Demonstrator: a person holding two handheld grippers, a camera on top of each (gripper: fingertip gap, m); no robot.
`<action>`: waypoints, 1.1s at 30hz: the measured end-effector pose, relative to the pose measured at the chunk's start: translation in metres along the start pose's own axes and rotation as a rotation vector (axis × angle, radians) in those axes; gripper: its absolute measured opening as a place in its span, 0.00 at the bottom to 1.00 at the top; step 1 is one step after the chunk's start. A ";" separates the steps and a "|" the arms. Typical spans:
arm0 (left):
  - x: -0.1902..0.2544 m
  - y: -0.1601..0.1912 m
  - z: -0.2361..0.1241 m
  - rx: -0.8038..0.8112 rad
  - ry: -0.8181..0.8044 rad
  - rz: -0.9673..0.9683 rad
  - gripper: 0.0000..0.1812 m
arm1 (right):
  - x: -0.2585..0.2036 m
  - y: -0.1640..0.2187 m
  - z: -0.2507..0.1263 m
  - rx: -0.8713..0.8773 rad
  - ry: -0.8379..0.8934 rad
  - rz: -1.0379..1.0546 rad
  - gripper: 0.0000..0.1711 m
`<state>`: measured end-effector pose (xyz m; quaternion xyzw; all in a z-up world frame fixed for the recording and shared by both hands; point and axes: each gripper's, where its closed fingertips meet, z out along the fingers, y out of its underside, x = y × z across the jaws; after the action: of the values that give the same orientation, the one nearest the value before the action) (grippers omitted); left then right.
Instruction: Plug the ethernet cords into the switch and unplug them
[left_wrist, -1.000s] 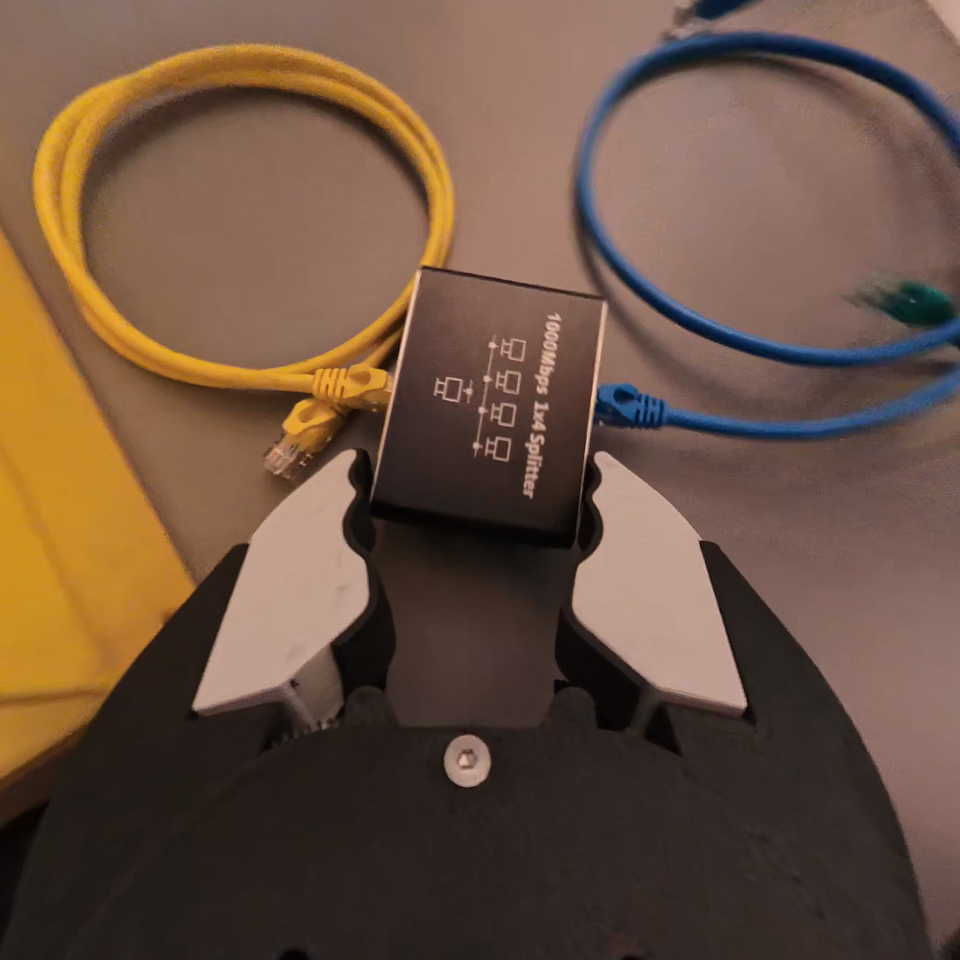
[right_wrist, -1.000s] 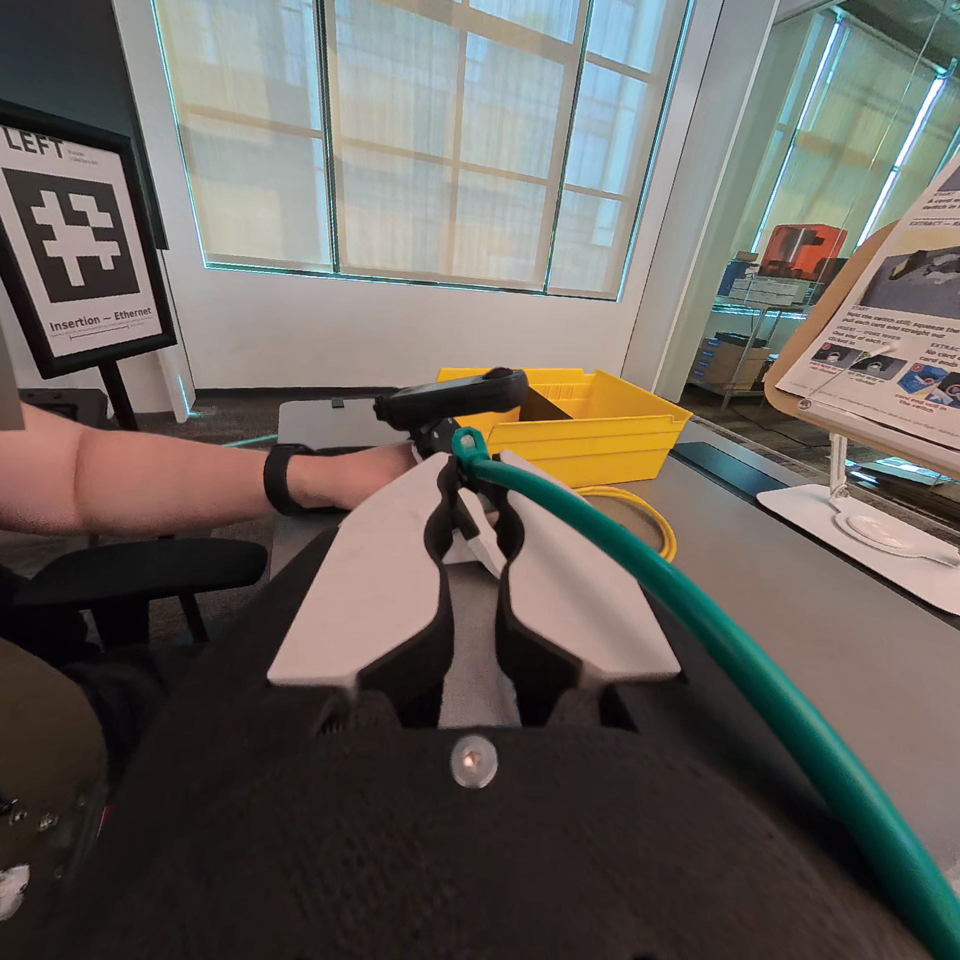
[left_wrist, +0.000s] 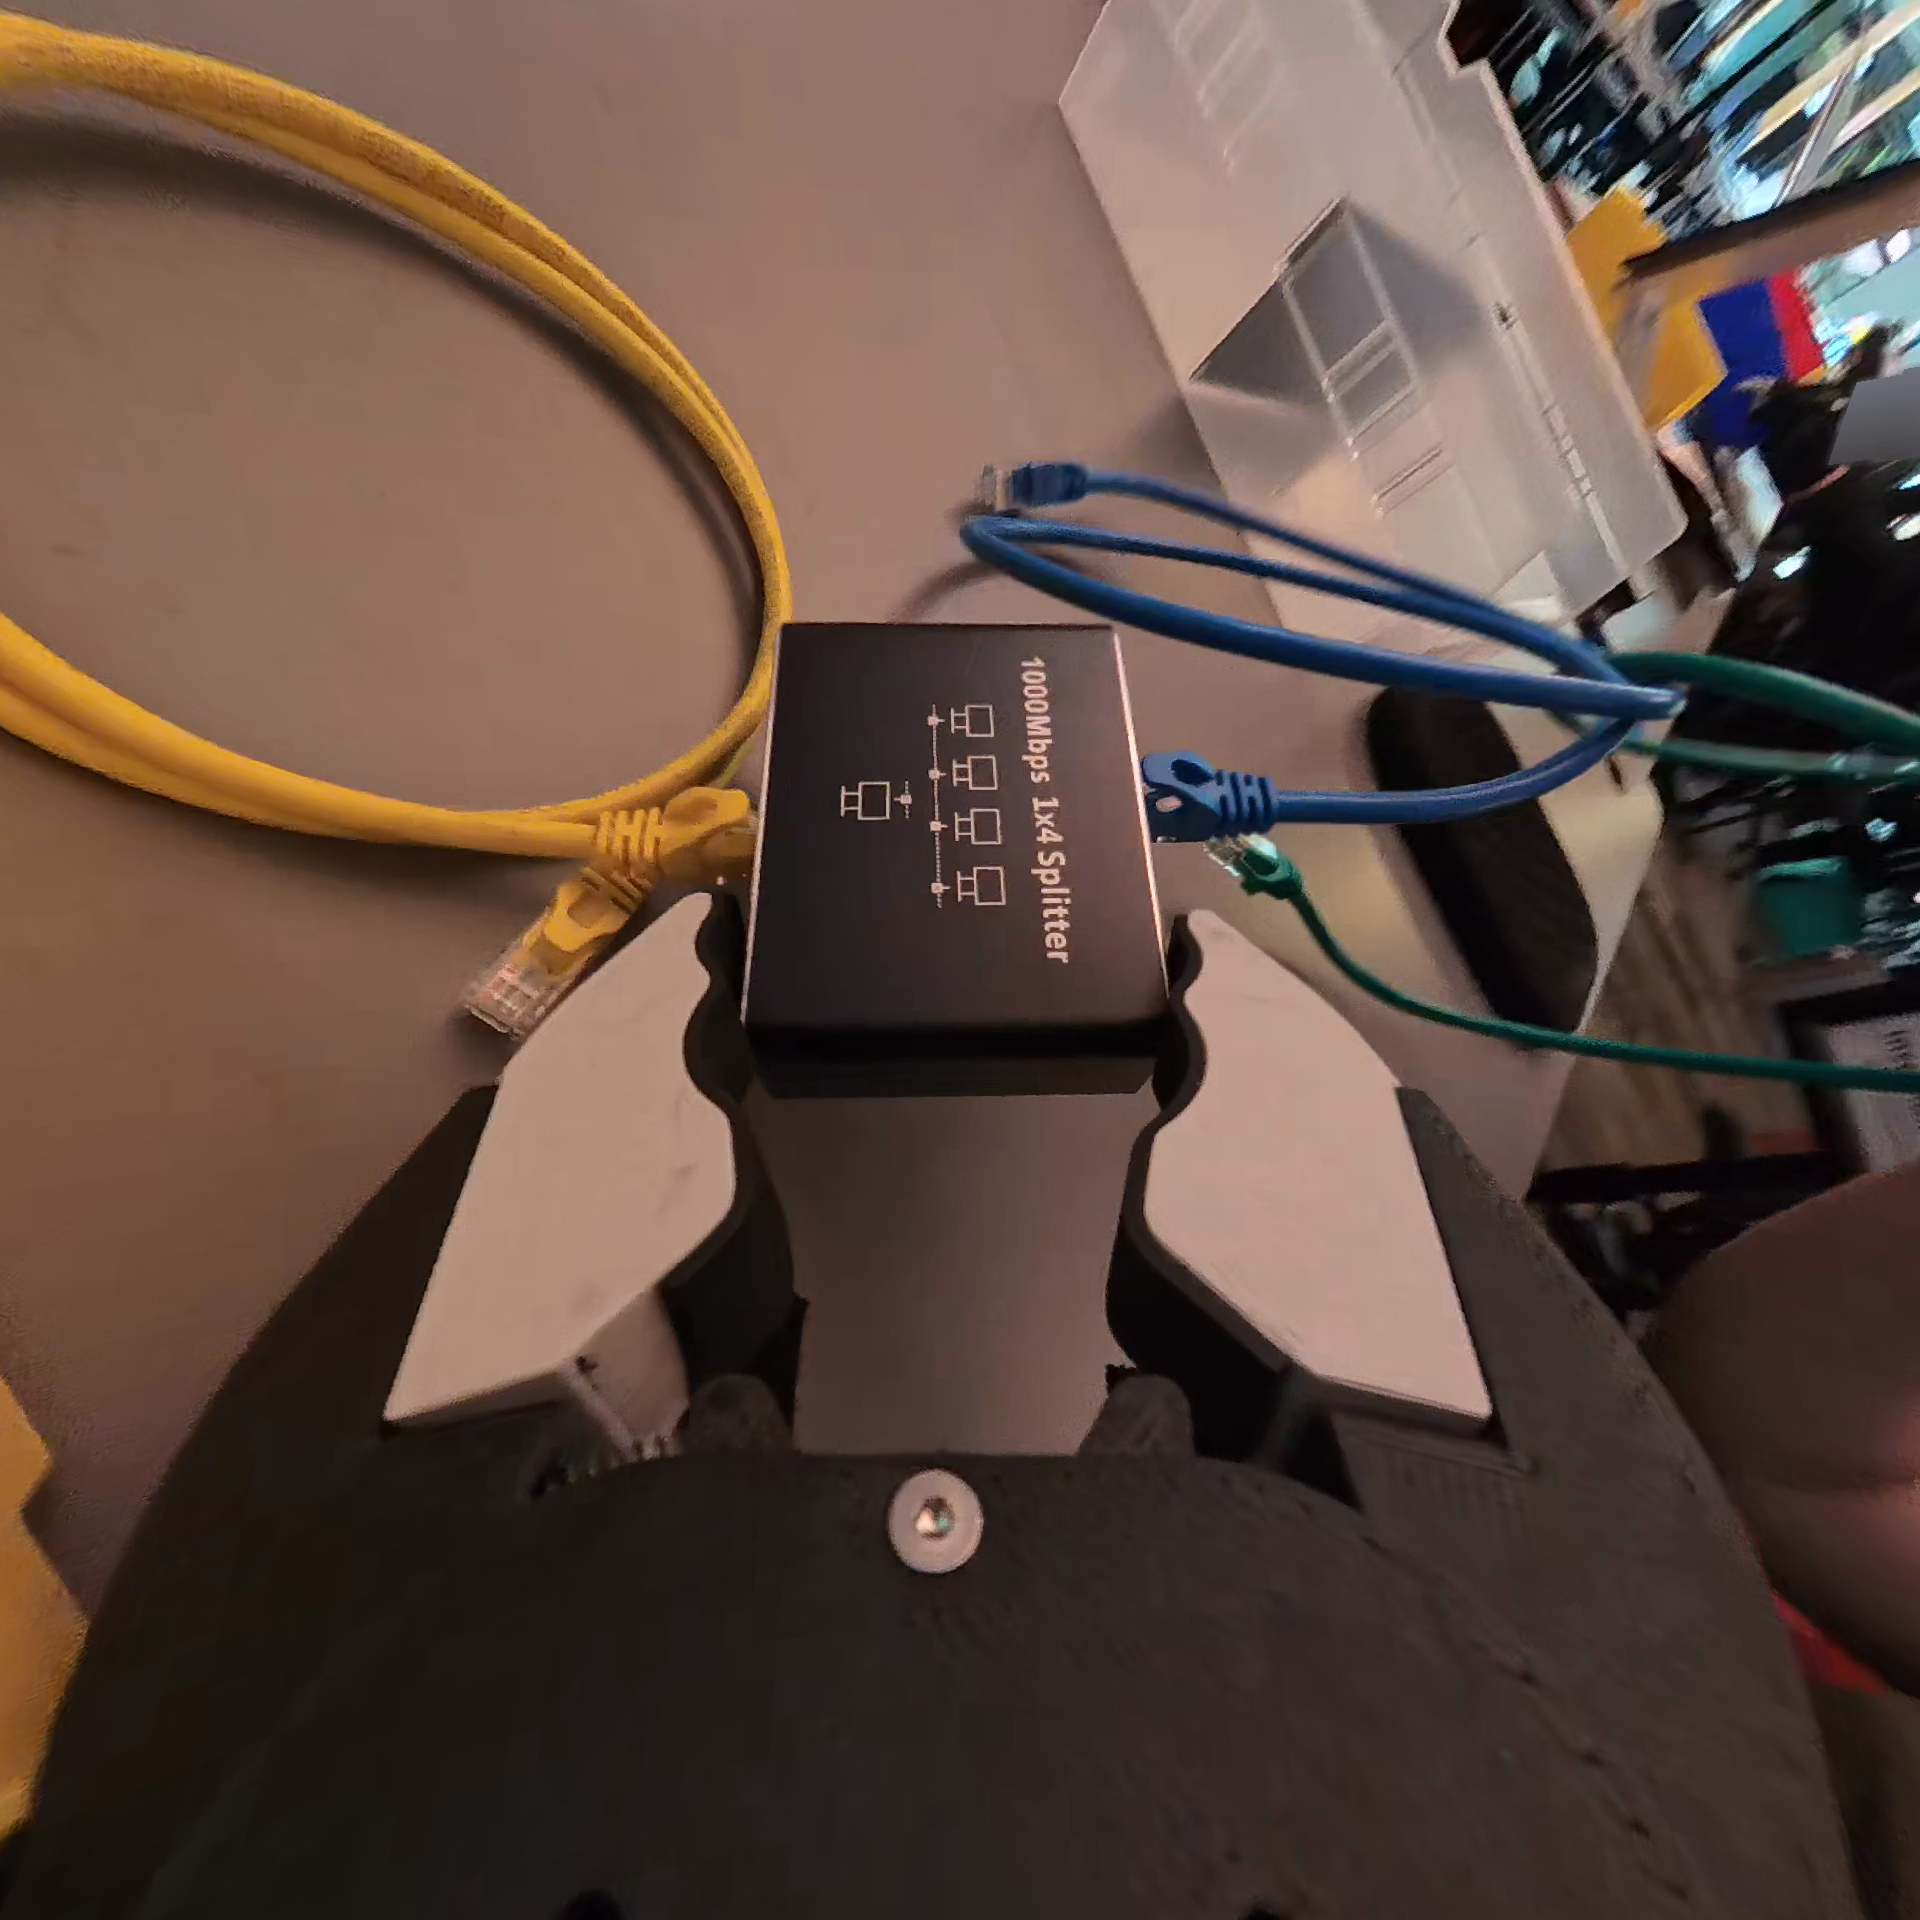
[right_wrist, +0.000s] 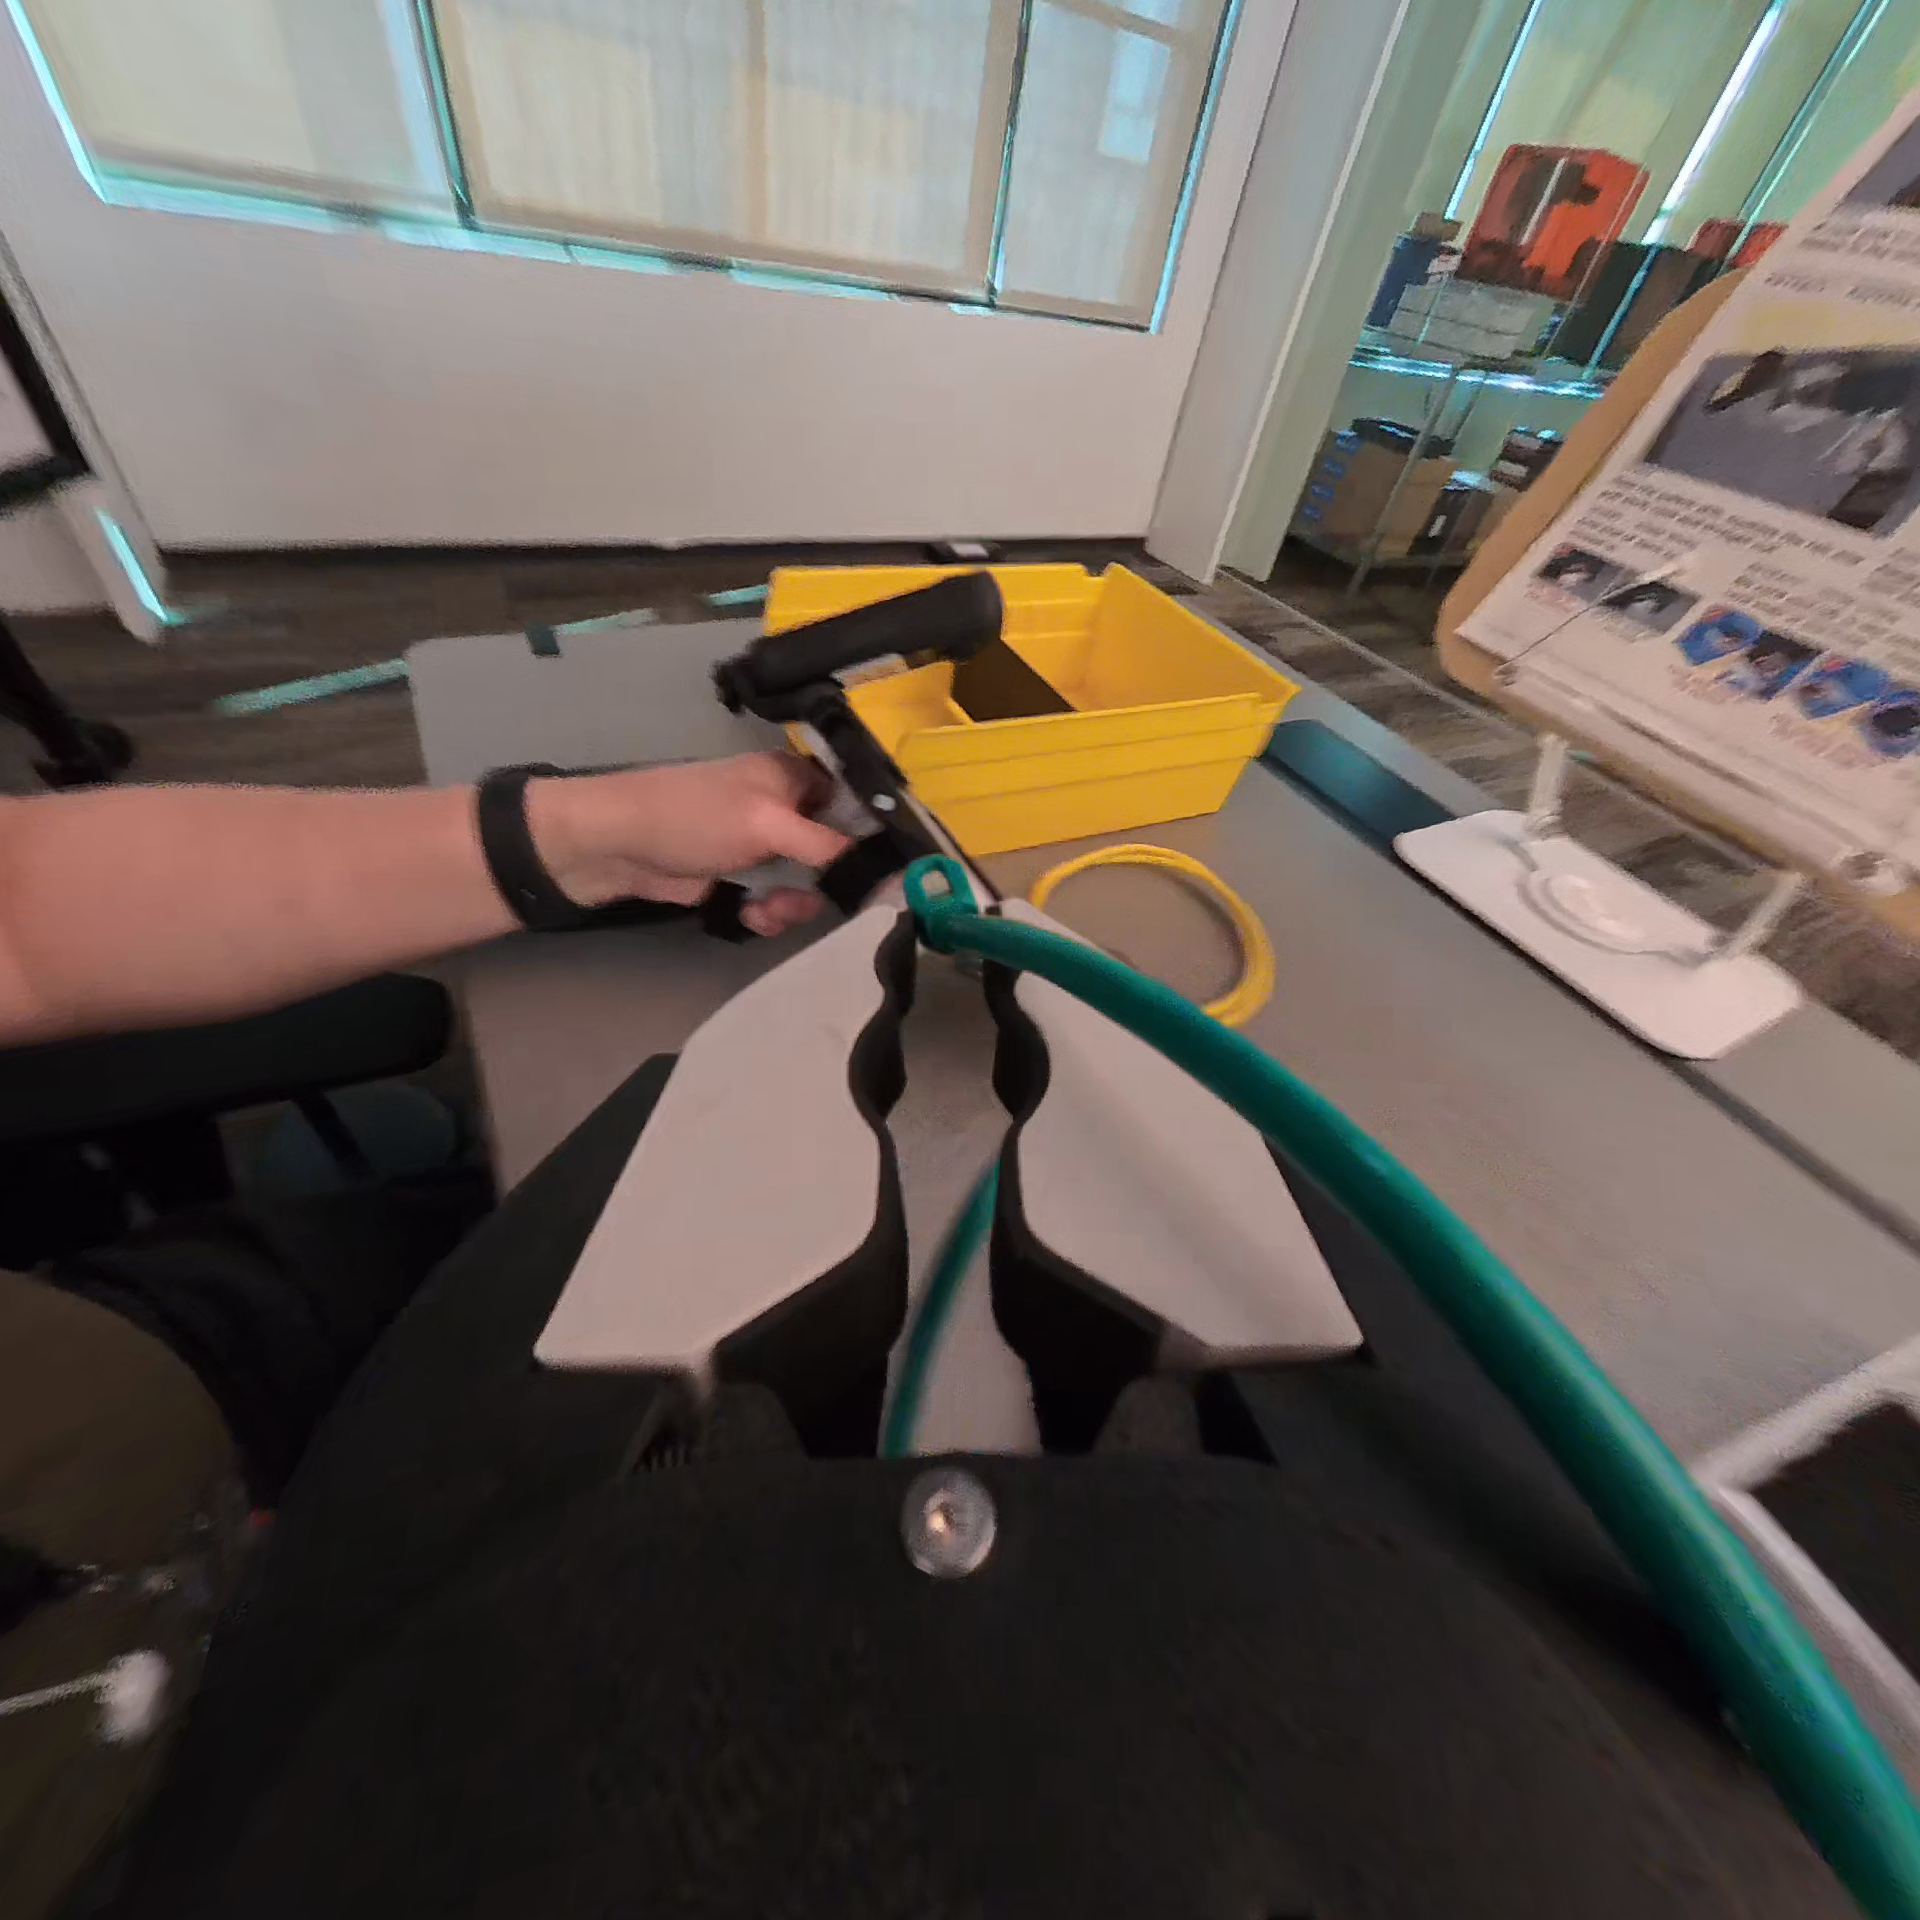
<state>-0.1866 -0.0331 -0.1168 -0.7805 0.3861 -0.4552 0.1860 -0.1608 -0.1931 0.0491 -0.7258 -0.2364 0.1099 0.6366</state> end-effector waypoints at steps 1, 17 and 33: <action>0.001 -0.001 0.000 0.008 0.008 -0.011 0.42 | -0.013 -0.001 0.002 0.028 -0.025 0.051 0.07; 0.012 -0.014 -0.005 0.074 0.106 -0.106 0.42 | -0.055 0.096 0.082 -0.151 0.034 0.247 0.07; 0.035 -0.032 -0.025 0.147 0.398 -0.320 0.42 | 0.040 -0.026 -0.017 0.131 0.216 0.149 0.07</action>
<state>-0.1837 -0.0385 -0.0637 -0.7112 0.2526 -0.6500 0.0886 -0.1239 -0.1869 0.0826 -0.7059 -0.1044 0.0930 0.6944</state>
